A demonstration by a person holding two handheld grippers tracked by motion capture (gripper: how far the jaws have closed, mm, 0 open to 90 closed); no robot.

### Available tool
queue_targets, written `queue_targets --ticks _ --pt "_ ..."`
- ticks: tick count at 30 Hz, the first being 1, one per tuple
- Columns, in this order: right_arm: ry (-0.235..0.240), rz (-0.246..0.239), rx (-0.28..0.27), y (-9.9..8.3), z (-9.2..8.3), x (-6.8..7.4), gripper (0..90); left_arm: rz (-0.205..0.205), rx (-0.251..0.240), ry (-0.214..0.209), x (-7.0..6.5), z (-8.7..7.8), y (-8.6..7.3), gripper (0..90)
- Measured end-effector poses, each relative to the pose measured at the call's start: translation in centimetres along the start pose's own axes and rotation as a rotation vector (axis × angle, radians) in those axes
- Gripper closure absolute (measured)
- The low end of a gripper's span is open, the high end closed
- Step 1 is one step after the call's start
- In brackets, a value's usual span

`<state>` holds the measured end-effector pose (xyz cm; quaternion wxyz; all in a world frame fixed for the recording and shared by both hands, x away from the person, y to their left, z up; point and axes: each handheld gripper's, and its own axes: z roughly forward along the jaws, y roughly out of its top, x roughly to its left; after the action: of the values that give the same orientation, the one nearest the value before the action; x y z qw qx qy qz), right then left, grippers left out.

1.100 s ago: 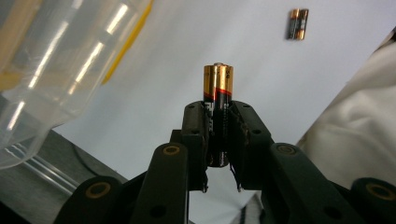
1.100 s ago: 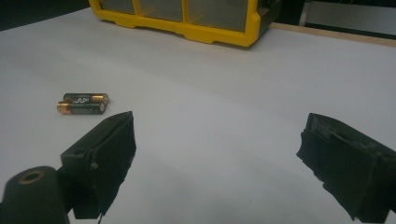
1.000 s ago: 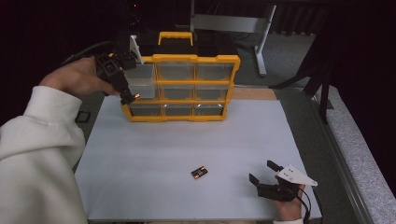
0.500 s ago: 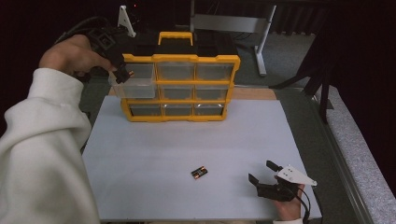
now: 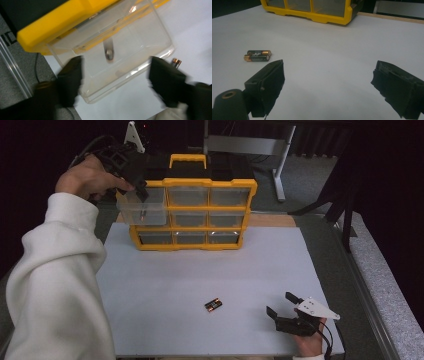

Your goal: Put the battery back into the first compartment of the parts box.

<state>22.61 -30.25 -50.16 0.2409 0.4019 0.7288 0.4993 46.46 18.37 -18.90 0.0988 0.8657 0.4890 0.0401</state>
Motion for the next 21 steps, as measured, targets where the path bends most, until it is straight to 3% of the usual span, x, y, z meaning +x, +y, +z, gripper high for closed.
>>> queue_targets --ticks 2,6,8,12,21 --pt "0.000 -0.003 0.005 0.0 0.0 0.0 10.0 0.026 -0.013 -0.002 -0.4 0.0 -0.3 6.5" --pt "0.002 -0.002 0.004 0.0 -0.1 0.1 10.0 0.087 -0.007 -0.003 -1.4 0.2 -1.0 2.8" --pt "0.000 0.002 0.004 0.0 0.0 0.1 10.0 0.117 -0.002 -0.002 -1.8 0.2 -1.5 2.9" --pt "0.001 -0.001 0.005 0.0 -0.1 0.1 10.0 0.143 -0.005 0.045 -2.7 0.2 -2.3 4.8" --pt "-0.001 -0.003 0.005 0.0 -0.1 0.2 10.0 0.217 -0.007 0.067 -5.2 0.5 -4.6 5.2"
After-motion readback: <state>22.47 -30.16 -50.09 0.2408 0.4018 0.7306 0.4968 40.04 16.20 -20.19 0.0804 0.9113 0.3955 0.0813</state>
